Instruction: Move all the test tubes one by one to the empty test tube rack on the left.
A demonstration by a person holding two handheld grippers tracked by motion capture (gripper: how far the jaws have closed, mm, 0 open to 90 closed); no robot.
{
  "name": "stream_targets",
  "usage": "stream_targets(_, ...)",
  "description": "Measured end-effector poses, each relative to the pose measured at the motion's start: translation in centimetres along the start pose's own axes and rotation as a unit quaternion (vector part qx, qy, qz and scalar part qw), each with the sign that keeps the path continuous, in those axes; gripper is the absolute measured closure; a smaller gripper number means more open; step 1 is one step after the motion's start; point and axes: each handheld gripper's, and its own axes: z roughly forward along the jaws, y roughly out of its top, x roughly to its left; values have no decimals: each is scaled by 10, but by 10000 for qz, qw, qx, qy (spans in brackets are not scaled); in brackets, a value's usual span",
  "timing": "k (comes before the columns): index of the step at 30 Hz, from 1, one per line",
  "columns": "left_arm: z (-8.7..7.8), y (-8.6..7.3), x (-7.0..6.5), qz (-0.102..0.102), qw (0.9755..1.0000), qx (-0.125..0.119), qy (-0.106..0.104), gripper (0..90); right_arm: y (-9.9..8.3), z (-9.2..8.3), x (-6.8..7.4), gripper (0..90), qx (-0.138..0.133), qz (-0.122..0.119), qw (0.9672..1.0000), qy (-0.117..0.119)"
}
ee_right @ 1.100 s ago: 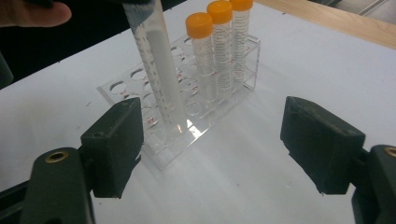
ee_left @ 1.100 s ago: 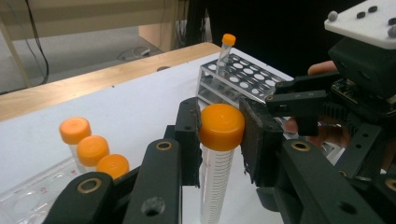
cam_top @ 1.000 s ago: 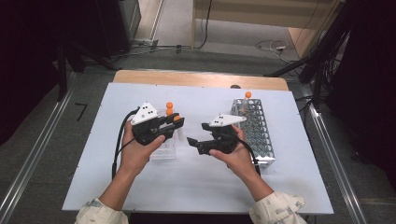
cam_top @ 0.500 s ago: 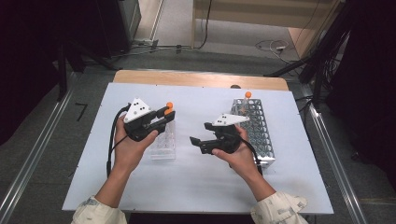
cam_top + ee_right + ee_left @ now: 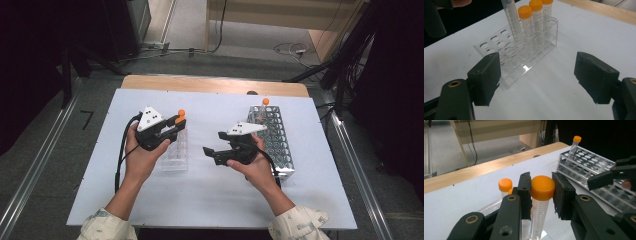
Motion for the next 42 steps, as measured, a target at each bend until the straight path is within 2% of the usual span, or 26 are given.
stream_targets(10, 9, -10, -1, 54, 9997, 199, 102, 709, 0, 0, 1, 200, 17, -14, 10000, 14)
stream_targets(17, 11, -14, -2, 21, 9994, 305, 175, 707, 0, 0, 1, 200, 26, -15, 10000, 23)
stream_targets(23, 11, -15, -2, 13, 9993, 327, 205, 699, -1, 0, 1, 200, 32, -10, 10000, 22)
stream_targets(30, 11, -15, -3, -8, 9993, 328, 158, 640, -1, 1, 1, 200, 53, -22, 10000, 26)
stream_targets(35, 8, -12, -4, -83, 9996, 280, 67, 585, -1, 1, 1, 200, 46, -17, 10000, 22)
stream_targets(39, 4, -7, -7, -278, 9994, 155, -152, 494, -1, 0, 1, 200, 36, -9, 10000, 14)
stream_targets(42, 2, -4, -9, -346, 9987, 171, -338, 397, -1, -1, 1, 200, 23, -22, 10000, -2)
